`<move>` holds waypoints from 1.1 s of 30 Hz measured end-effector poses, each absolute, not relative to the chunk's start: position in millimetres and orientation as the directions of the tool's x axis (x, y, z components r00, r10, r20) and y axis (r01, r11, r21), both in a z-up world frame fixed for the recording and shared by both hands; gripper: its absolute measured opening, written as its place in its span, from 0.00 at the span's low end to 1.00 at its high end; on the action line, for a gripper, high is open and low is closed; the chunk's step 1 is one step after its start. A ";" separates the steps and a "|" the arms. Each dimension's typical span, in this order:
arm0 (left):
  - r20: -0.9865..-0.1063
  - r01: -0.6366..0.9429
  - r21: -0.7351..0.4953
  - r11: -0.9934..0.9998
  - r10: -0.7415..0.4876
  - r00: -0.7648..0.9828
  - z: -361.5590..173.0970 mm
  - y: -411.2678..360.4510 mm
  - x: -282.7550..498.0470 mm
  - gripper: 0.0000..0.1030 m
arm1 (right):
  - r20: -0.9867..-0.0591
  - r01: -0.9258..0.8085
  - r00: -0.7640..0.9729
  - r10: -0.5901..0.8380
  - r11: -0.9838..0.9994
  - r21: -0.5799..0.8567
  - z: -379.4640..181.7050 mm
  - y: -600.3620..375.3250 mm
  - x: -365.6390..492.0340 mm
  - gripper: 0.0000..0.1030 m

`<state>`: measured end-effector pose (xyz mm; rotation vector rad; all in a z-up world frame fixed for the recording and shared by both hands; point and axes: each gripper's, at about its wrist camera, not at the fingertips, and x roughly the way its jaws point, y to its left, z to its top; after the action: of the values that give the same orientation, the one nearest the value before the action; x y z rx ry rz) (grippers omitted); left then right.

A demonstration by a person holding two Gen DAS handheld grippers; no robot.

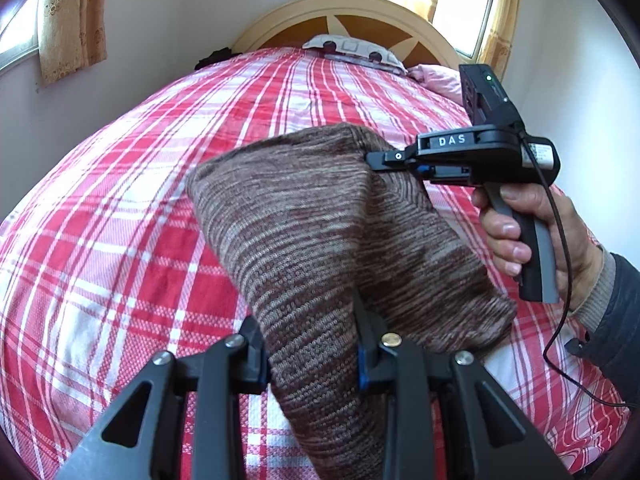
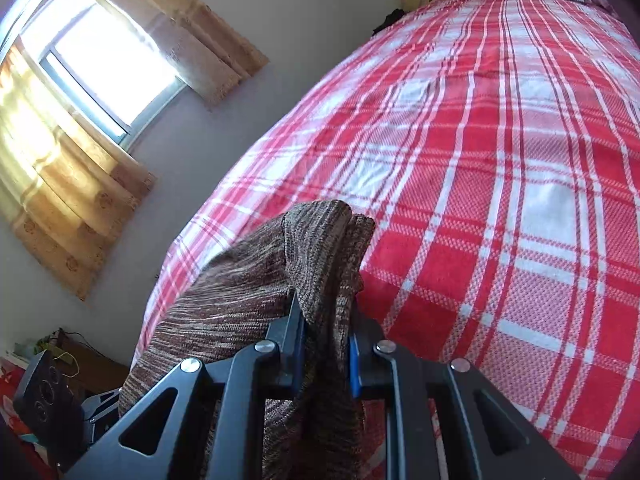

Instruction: Fold small clothes

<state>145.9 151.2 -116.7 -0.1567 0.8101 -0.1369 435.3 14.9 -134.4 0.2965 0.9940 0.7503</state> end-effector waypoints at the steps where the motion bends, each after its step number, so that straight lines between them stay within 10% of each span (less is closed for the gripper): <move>1: -0.709 0.061 -0.186 0.981 -0.177 0.682 -118.1 150.6 146.1 0.30 | -0.652 -0.428 0.321 0.687 0.720 0.547 -138.1 15.1 436.7 0.16; 6: -0.716 0.053 -0.169 0.984 -0.160 0.680 -122.9 148.3 143.4 0.31 | -0.678 -0.432 0.309 0.667 0.734 0.525 -145.3 18.3 438.0 0.19; 14: -0.714 0.040 -0.185 0.982 -0.163 0.681 -126.4 150.9 143.1 0.34 | -0.694 -0.491 0.283 0.662 0.721 0.488 -120.6 -6.2 375.1 0.50; 22: -0.722 0.021 -0.175 0.984 -0.143 0.676 -126.9 150.6 143.0 0.35 | -0.748 -0.592 0.283 0.600 0.723 0.356 -124.8 7.6 294.5 0.51; 27: -0.723 0.019 -0.176 0.984 -0.142 0.677 -126.2 150.2 139.6 0.35 | -0.767 -0.564 0.307 0.564 0.757 0.330 -130.3 4.1 284.1 0.12; 33: -0.734 0.013 -0.149 0.989 -0.119 0.668 -130.6 147.9 135.8 0.53 | -0.790 -0.555 0.314 0.527 0.777 0.298 -131.7 -0.1 272.6 0.09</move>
<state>135.8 147.9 -130.6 -0.1355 0.8361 -0.0746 272.6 -0.1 -131.6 -0.0313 1.0282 0.7136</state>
